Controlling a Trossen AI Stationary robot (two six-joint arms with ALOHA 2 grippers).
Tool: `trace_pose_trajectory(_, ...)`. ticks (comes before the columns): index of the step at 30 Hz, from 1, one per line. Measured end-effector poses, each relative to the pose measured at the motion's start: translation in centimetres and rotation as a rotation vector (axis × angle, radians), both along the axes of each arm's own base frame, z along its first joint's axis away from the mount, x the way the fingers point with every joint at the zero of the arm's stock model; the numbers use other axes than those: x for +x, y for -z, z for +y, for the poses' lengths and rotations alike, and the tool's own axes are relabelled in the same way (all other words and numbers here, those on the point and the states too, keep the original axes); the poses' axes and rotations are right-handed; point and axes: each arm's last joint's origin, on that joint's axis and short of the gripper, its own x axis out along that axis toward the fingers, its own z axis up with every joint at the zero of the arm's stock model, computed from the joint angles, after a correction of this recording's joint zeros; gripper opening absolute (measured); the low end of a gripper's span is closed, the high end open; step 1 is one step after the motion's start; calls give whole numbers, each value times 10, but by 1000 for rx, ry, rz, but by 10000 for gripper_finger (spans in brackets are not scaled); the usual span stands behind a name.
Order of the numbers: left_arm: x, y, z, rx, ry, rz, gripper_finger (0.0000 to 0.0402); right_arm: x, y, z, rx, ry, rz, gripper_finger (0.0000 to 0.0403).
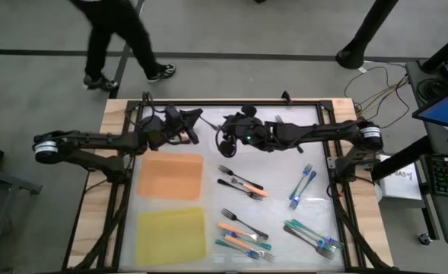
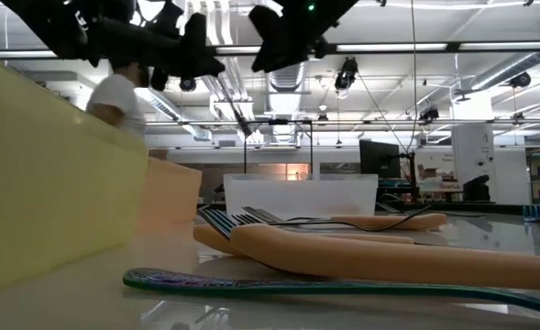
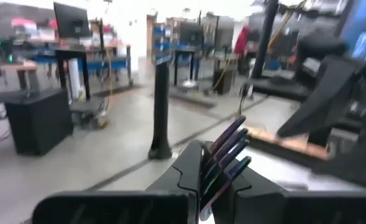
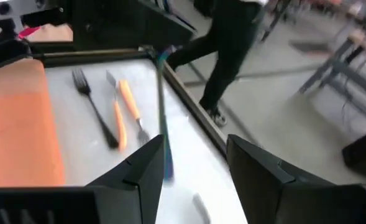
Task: Sort silverware by color (type)
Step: Put the blue fork into the orange bin
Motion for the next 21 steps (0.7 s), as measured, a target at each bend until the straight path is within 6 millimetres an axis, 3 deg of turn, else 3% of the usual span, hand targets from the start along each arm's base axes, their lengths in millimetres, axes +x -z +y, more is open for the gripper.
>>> trace_pose_trajectory(7, -14, 10, -16, -149, 36, 140, 0, -26, 1, 3, 126, 71, 112, 155)
trace_pose_trajectory(13, -31, 6, -48, -216, 96, 183, 0, -34, 13, 4, 180, 117, 182, 157)
trace_pose_trajectory(21, -75, 9, -90, -274, -74, 213, 0, -35, 30, 4, 185, 124, 232, 156)
